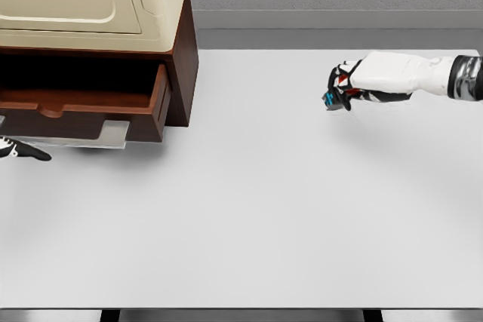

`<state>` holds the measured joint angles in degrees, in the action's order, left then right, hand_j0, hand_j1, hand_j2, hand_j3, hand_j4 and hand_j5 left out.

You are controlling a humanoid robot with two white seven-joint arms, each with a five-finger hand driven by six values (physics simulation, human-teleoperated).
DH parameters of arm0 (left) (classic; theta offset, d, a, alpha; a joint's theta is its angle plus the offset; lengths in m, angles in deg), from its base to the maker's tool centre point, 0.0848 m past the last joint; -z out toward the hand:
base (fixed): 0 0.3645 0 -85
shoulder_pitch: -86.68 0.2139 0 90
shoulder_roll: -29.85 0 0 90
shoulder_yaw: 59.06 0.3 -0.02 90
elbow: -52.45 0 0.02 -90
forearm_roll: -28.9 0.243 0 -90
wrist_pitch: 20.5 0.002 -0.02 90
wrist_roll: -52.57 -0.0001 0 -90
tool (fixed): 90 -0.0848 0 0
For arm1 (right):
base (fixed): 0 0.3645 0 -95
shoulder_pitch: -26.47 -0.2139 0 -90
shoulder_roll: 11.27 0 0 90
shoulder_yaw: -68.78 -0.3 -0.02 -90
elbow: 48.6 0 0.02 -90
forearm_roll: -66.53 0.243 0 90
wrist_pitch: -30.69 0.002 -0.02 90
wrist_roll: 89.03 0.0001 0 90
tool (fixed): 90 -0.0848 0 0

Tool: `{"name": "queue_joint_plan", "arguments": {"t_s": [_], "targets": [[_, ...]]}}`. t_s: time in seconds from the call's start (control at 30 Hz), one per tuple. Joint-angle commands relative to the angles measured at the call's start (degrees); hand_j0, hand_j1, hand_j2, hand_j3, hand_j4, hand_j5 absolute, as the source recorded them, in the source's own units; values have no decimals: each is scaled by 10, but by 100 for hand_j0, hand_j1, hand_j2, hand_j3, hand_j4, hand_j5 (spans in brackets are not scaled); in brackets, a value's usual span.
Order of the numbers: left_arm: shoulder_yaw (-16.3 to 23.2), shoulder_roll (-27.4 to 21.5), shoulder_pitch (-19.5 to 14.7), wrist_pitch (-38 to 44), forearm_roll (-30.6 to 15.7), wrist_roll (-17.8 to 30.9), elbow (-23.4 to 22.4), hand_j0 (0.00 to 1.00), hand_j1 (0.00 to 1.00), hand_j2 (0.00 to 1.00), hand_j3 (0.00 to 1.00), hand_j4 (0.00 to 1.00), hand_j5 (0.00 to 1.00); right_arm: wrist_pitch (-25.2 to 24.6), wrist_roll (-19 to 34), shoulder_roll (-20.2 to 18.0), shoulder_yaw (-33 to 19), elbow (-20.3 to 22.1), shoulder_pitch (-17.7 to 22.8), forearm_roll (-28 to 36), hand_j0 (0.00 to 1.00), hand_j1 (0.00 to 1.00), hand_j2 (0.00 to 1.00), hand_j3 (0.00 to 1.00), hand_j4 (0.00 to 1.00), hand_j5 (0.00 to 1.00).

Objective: Open the cabinet drawer with left arm, and place a switch into the drawer with right arm

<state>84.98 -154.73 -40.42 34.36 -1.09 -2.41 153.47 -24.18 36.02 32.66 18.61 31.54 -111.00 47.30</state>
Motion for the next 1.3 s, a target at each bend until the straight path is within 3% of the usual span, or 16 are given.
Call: {"name": "queue_joint_plan", "arguments": {"t_s": [0.0, 0.2, 0.4, 0.73, 0.9, 1.27], "targets": [[0, 0, 1, 1, -4, 0, 0, 100, 100, 100, 100, 100, 100, -1, 0, 20, 1, 1, -1, 3, 26, 26, 26, 26, 26, 26], [0, -1, 0, 1, -4, 0, 0, 100, 100, 100, 100, 100, 100, -1, 0, 51, 8, 2, -25, 3, 26, 26, 26, 26, 26, 26], [0, -1, 0, 1, -4, 0, 0, 100, 100, 100, 100, 100, 100, -1, 0, 98, 56, 1, -78, 3, 26, 26, 26, 26, 26, 26], [0, 0, 0, 1, -4, 0, 0, 100, 100, 100, 100, 100, 100, -1, 0, 144, 68, 1, -120, 3, 26, 26, 26, 26, 26, 26], [0, 0, 1, 1, -4, 0, 0, 100, 100, 100, 100, 100, 100, -1, 0, 174, 112, 3, -151, 3, 26, 26, 26, 26, 26, 26], [1, 0, 0, 1, -4, 0, 1, 100, 100, 100, 100, 100, 100, -1, 0, 219, 134, 7, -192, 4, 27, 27, 27, 27, 27, 27]]}}
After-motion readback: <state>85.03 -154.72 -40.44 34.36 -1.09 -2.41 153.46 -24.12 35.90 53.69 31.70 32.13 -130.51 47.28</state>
